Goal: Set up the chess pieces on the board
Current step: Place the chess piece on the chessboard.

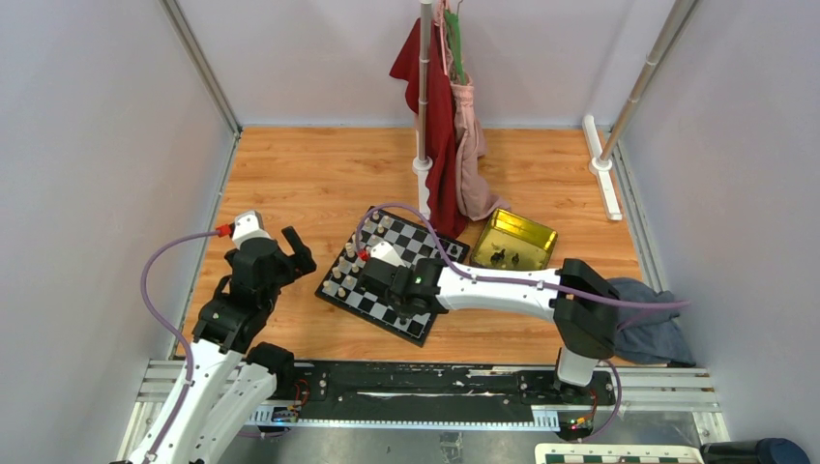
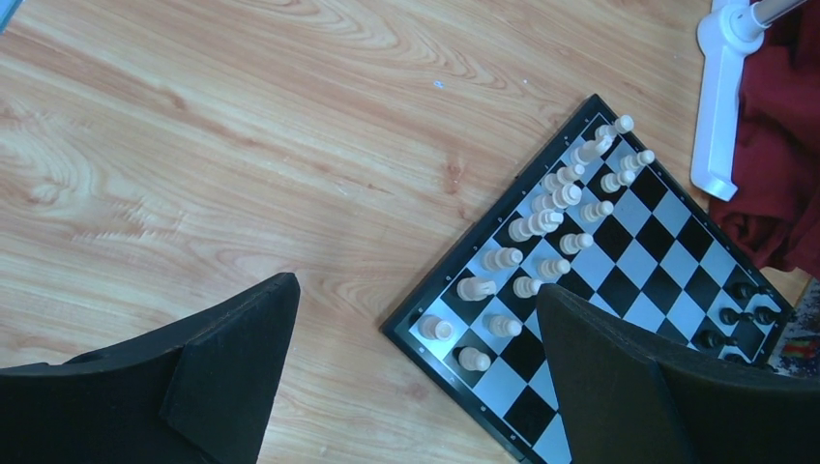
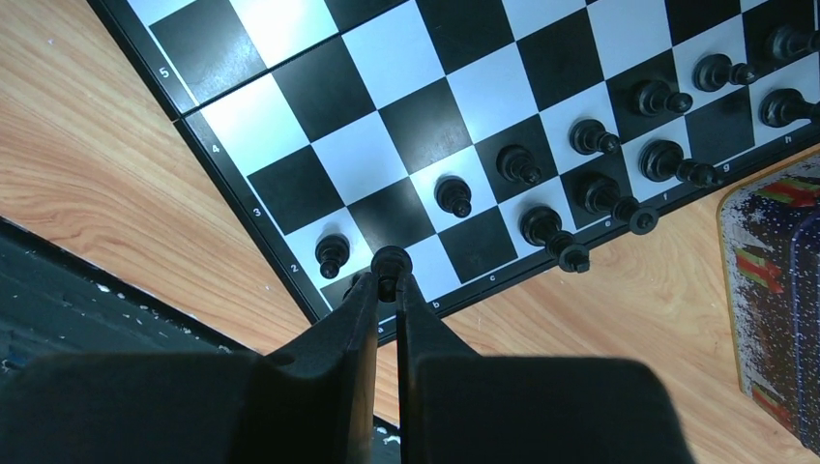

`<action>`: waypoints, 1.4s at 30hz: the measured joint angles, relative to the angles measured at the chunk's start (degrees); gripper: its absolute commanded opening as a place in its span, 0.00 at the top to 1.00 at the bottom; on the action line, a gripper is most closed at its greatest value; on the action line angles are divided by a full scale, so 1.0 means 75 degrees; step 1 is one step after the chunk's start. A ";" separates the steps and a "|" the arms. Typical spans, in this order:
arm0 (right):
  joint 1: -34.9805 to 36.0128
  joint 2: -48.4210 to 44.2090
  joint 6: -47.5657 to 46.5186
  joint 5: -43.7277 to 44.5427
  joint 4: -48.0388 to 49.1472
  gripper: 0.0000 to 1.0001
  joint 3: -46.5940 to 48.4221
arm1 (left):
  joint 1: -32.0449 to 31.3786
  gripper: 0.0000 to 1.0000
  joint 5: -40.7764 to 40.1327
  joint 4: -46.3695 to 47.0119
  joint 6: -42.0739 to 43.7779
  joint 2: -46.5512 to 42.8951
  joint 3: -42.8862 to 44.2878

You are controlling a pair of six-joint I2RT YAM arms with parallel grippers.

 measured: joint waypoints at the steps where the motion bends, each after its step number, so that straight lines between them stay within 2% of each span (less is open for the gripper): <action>1: 0.0003 0.0035 0.0000 -0.0003 0.0009 1.00 0.0003 | 0.0000 0.00 -0.0003 -0.0023 0.0006 -0.0009 0.0000; 13: 0.0006 0.0597 -0.0006 -0.0029 0.0105 1.00 0.0023 | 0.0000 0.00 -0.0108 -0.0192 0.0149 -0.0096 0.0000; 42: -0.0163 0.0842 -0.0006 -0.0090 0.0227 1.00 0.0023 | 0.0000 0.00 -0.0134 -0.0163 0.0233 -0.0134 -0.0003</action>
